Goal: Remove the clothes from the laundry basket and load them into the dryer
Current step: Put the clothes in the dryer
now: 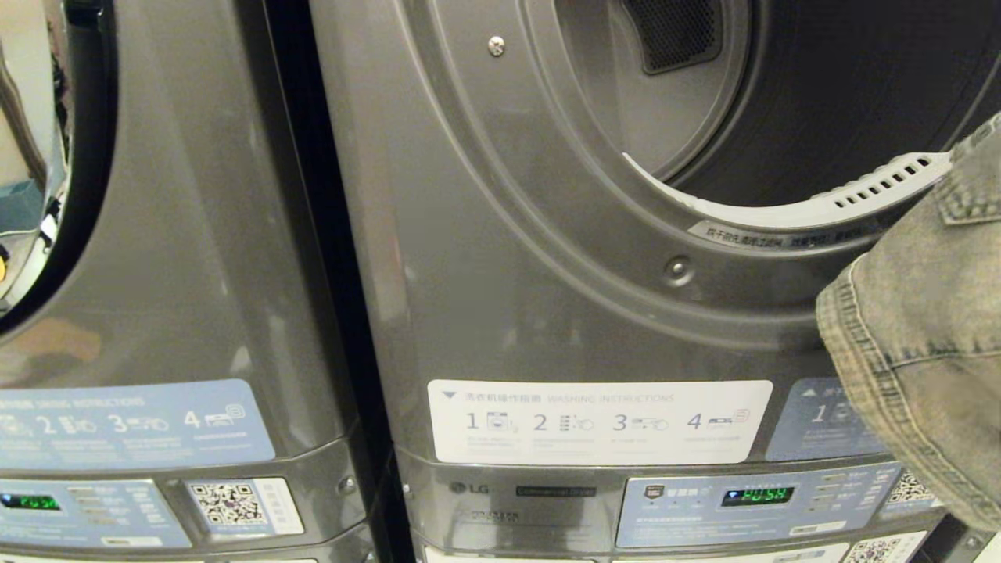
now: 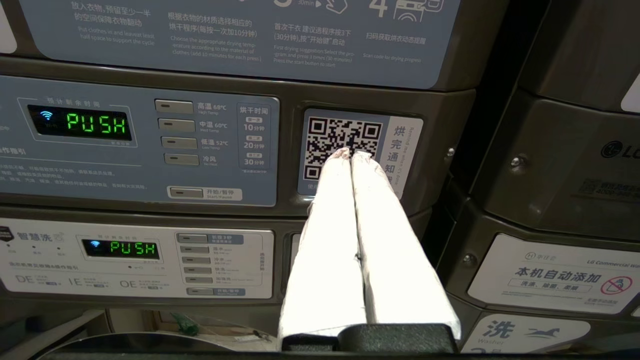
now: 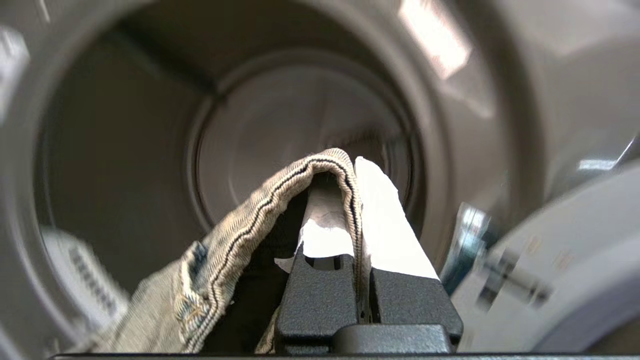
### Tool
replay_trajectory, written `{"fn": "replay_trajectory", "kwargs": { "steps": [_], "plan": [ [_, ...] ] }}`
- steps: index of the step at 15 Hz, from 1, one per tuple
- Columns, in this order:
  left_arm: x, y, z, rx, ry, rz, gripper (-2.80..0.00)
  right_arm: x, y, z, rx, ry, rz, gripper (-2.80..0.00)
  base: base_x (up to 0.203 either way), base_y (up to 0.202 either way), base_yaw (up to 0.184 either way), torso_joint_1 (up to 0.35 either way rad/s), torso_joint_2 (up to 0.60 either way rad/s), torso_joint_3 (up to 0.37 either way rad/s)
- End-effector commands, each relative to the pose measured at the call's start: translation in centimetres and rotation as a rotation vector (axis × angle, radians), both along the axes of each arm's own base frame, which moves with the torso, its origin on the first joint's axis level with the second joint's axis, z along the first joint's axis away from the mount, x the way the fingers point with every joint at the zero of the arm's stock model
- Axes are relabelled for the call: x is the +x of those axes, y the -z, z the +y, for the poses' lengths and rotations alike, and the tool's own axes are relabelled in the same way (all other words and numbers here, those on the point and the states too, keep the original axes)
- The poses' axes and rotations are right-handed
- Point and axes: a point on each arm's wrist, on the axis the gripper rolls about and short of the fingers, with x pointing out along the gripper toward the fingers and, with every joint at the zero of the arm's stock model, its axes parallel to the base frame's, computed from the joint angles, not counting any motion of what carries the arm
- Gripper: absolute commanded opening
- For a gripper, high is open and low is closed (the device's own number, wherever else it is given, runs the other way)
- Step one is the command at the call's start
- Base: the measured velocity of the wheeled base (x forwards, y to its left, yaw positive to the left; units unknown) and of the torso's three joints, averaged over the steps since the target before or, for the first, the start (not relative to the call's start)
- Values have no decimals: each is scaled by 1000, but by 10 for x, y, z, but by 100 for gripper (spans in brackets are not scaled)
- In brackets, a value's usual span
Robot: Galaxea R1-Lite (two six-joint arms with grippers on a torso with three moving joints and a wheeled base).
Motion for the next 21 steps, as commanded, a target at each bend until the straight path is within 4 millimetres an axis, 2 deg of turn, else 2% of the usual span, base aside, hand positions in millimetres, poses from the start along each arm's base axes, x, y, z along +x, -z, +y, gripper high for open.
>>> {"fn": "replay_trajectory", "kwargs": {
  "steps": [1,3,5,8,11,13,16,18,19,21],
  "plan": [
    [1,4,0,-1,0,13,-280,10,-15,-9,18,-27,-3,-280,0,0,0,0,0,0],
    [1,4,0,-1,0,13,-280,22,-26,-22,62,-37,-18,-280,0,0,0,0,0,0],
    [1,4,0,-1,0,13,-280,43,-29,-38,139,-37,-49,-280,0,0,0,0,0,0],
    [1,4,0,-1,0,13,-280,77,-21,-50,177,-103,-14,-280,0,0,0,0,0,0],
    [1,4,0,-1,0,13,-280,110,-6,-50,212,-185,45,-280,0,0,0,0,0,0],
    [1,4,0,-1,0,13,-280,127,5,-43,269,-215,66,-280,0,0,0,0,0,0],
    [1,4,0,-2,0,13,-280,148,21,-17,325,-241,72,-280,0,0,0,0,0,0],
    [1,4,0,-1,0,13,-280,139,25,7,349,-271,56,-280,0,0,0,0,0,0],
    [1,4,0,-2,0,13,-280,132,26,15,346,-288,50,-280,0,0,0,0,0,0],
    [1,4,0,-2,0,13,-280,133,29,24,343,-261,34,-280,0,0,0,0,0,0]
  ]
}}
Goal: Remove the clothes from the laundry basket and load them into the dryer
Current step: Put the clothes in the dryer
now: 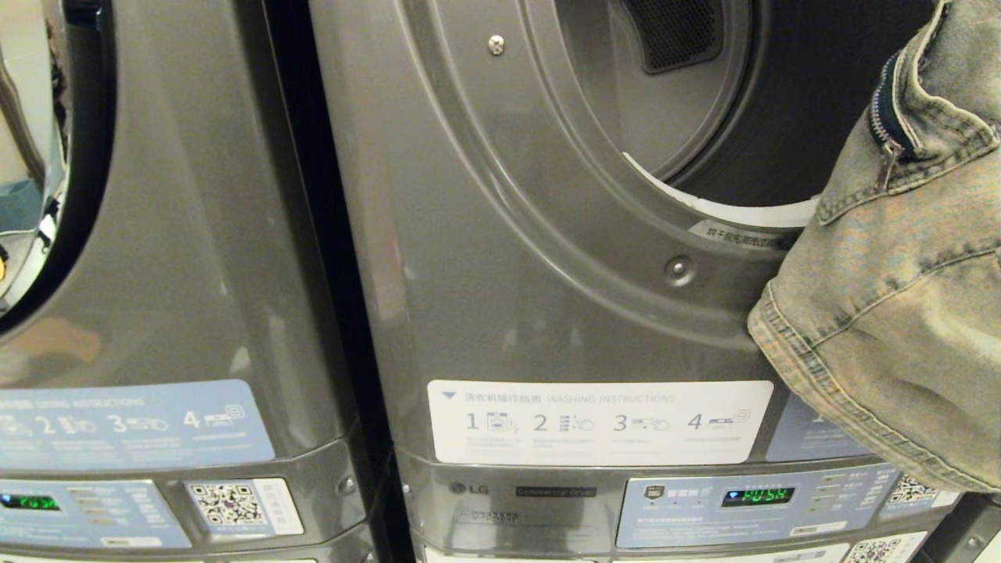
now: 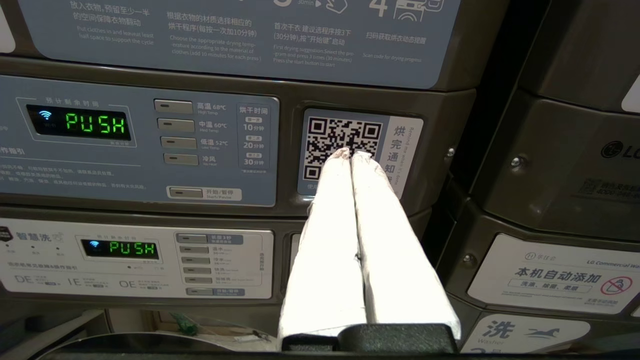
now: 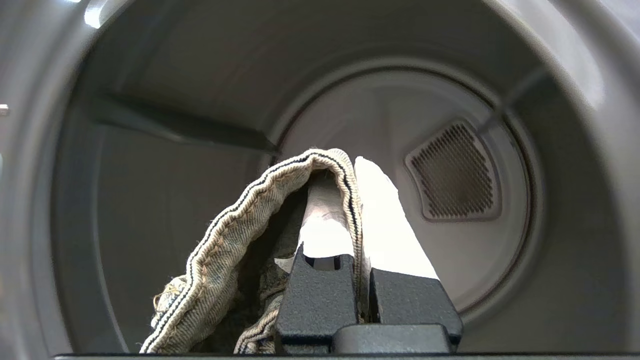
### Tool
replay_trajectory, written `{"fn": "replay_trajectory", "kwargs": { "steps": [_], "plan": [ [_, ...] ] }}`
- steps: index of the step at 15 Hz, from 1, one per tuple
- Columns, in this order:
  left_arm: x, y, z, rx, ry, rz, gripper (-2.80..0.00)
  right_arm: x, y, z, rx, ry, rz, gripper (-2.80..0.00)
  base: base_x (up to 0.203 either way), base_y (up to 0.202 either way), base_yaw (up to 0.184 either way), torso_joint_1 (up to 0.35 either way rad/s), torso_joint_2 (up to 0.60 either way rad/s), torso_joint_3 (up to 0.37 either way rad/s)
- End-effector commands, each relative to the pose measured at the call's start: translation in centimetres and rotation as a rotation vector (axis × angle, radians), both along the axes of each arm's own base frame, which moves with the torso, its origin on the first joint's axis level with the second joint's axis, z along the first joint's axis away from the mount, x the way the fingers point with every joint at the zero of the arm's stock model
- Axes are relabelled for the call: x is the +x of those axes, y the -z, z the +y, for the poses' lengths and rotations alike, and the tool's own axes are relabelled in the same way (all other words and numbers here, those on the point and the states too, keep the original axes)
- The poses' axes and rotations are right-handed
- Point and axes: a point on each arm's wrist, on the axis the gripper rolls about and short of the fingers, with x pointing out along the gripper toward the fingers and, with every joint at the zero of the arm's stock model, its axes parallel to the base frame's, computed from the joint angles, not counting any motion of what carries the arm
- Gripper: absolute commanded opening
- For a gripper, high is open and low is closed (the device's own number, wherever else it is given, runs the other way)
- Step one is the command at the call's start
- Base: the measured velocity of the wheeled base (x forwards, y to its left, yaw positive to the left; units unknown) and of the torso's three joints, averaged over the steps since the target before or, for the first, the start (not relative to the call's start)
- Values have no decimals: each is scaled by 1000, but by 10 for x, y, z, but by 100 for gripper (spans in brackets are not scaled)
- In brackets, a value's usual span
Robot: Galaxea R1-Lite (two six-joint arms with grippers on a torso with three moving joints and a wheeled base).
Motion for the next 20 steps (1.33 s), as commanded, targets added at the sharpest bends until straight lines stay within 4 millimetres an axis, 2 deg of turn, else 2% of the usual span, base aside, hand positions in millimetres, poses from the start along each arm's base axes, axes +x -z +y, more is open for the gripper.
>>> {"fn": "replay_trajectory", "kwargs": {
  "steps": [1,3,7,8,9,11,17,19,20],
  "plan": [
    [1,4,0,-1,0,13,-280,-1,2,9,32,53,-11,-280,0,0,0,0,0,0],
    [1,4,0,0,0,13,-280,29,9,20,125,166,3,-280,0,0,0,0,0,0],
    [1,4,0,-1,0,13,-280,88,24,35,274,286,-60,-280,0,0,0,0,0,0],
    [1,4,0,-1,0,13,-280,100,25,42,322,301,-97,-280,0,0,0,0,0,0],
    [1,4,0,-1,0,13,-280,103,21,51,378,283,-175,-280,0,0,0,0,0,0],
    [1,4,0,-1,0,13,-280,94,15,66,444,225,-284,-280,0,0,0,0,0,0],
    [1,4,0,-1,0,13,-280,33,-18,66,487,160,-412,-280,0,0,0,0,0,0],
    [1,4,0,-1,0,13,-280,37,-16,67,479,165,-402,-280,0,0,0,0,0,0],
    [1,4,0,-1,0,13,-280,48,-10,71,469,169,-379,-280,0,0,0,0,0,0]
  ]
}}
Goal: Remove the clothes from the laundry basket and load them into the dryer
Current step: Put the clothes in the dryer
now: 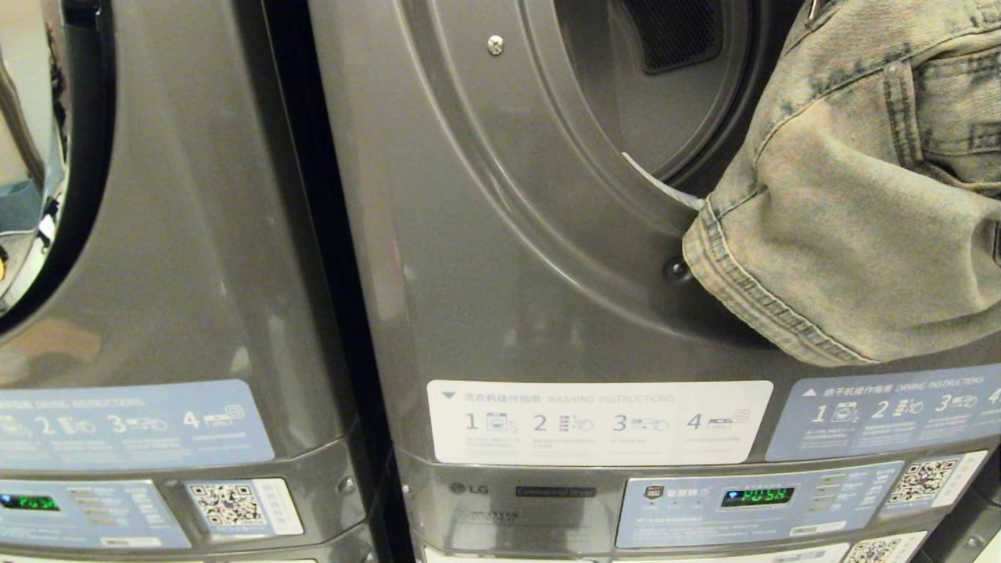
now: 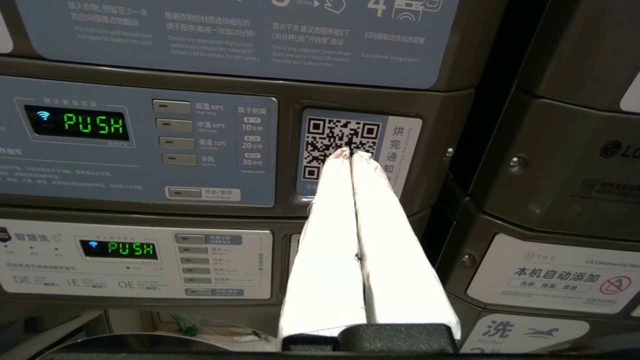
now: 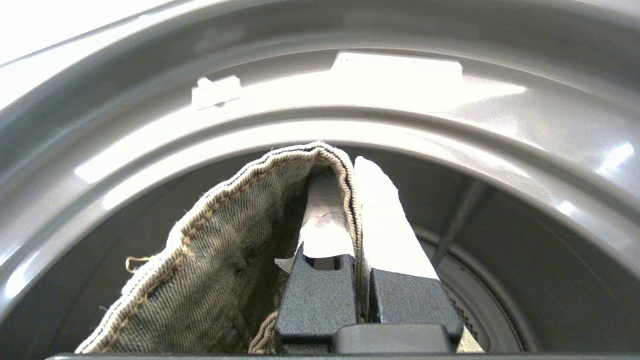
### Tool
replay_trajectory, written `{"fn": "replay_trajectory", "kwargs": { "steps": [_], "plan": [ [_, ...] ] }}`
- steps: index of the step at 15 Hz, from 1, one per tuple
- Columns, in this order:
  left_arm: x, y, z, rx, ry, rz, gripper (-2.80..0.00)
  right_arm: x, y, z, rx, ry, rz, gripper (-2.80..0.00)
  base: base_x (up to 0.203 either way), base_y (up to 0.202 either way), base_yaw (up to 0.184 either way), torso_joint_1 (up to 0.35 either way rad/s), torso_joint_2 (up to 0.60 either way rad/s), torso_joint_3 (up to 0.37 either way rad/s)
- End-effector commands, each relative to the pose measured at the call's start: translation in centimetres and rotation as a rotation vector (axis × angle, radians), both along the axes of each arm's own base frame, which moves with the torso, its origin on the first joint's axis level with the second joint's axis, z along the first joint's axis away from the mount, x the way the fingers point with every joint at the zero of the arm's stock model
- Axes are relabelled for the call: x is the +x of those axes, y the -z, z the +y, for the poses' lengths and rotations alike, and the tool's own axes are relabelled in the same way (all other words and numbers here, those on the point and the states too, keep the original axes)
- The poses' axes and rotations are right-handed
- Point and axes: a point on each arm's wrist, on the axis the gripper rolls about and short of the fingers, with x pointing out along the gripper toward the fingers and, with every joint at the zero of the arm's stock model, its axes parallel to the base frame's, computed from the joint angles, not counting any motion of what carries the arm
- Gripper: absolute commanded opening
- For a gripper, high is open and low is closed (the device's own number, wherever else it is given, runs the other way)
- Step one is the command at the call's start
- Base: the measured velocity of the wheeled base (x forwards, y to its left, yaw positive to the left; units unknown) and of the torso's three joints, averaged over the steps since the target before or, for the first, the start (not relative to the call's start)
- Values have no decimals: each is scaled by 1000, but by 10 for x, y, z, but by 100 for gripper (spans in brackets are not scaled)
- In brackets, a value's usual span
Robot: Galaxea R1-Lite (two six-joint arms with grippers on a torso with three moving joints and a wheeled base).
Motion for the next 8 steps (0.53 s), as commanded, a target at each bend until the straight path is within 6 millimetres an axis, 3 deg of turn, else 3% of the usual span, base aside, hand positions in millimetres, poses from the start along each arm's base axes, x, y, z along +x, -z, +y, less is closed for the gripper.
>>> {"fn": "replay_trajectory", "kwargs": {
  "steps": [1,5,8],
  "plan": [
    [1,4,0,-1,-1,13,-280,18,11,7,-14,-3,38,-280,0,0,0,0,0,0],
    [1,4,0,-1,-1,13,-280,81,37,25,-34,6,104,-280,0,0,0,0,0,0],
    [1,4,0,-1,-1,13,-280,104,51,28,-63,19,185,-280,0,0,0,0,0,0]
  ]
}}
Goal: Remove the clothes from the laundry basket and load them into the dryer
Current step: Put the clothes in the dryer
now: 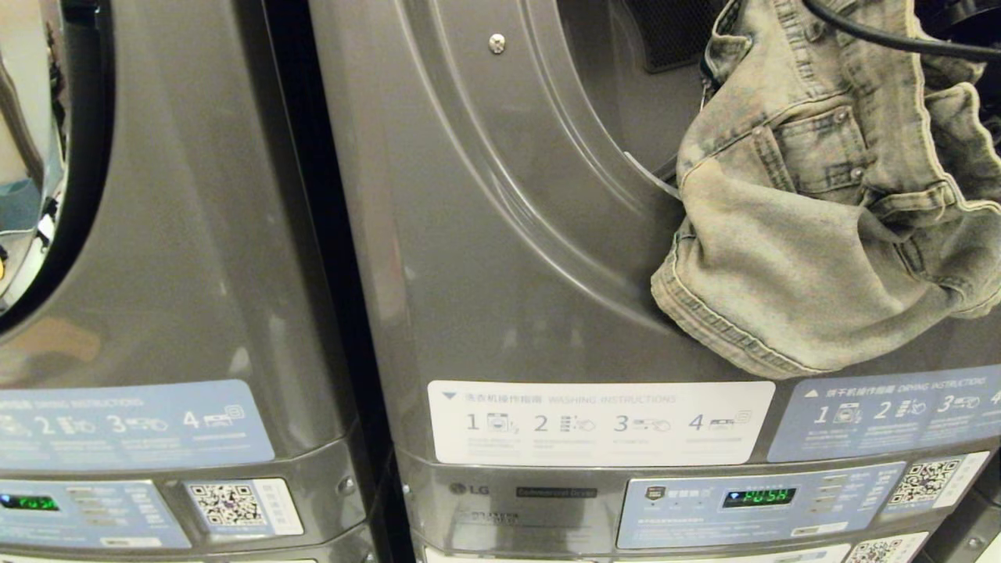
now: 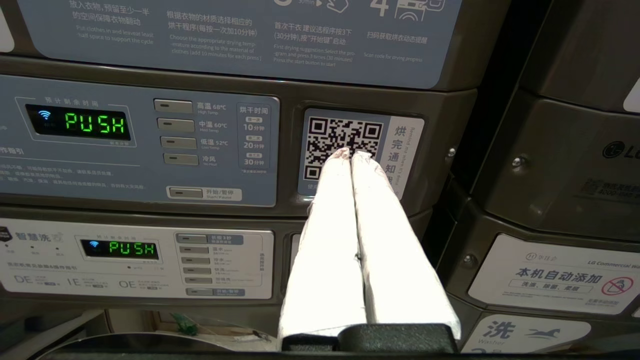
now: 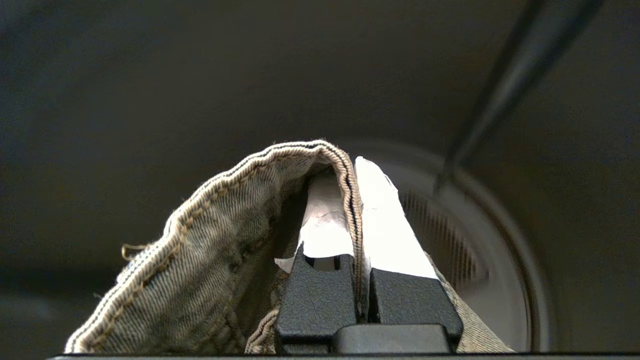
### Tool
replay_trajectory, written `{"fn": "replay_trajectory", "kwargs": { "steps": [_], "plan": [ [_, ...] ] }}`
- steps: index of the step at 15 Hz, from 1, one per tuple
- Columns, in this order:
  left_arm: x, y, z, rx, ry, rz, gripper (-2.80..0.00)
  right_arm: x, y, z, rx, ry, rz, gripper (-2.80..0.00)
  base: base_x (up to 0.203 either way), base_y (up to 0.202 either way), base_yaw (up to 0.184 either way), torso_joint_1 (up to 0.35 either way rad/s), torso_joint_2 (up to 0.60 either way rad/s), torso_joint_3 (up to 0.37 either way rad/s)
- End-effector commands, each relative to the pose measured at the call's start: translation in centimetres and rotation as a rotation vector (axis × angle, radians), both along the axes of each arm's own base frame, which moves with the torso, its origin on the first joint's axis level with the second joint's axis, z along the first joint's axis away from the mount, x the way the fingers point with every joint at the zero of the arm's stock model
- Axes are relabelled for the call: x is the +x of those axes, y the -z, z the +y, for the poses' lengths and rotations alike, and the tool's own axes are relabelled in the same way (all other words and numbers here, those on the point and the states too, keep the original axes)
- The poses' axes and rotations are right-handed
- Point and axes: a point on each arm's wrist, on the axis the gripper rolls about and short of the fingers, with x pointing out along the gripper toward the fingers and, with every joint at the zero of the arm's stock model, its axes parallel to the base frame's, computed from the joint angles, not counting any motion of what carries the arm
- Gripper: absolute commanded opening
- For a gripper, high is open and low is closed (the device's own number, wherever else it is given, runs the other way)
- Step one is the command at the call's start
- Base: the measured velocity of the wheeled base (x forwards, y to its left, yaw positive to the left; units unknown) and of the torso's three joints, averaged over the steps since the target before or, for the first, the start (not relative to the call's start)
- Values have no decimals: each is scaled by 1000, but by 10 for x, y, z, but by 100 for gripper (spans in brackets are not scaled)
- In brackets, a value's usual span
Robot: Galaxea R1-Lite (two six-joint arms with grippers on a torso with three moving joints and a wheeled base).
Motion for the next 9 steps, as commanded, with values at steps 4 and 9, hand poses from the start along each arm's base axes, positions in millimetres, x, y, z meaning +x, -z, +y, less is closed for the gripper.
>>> {"fn": "replay_trajectory", "kwargs": {
  "steps": [4,9],
  "plan": [
    [1,4,0,-1,0,13,-280,30,22,-6,-69,90,118,-280,0,0,0,0,0,0],
    [1,4,0,-1,0,13,-280,27,21,-16,-148,188,128,-280,0,0,0,12,-18,-13]
  ]
}}
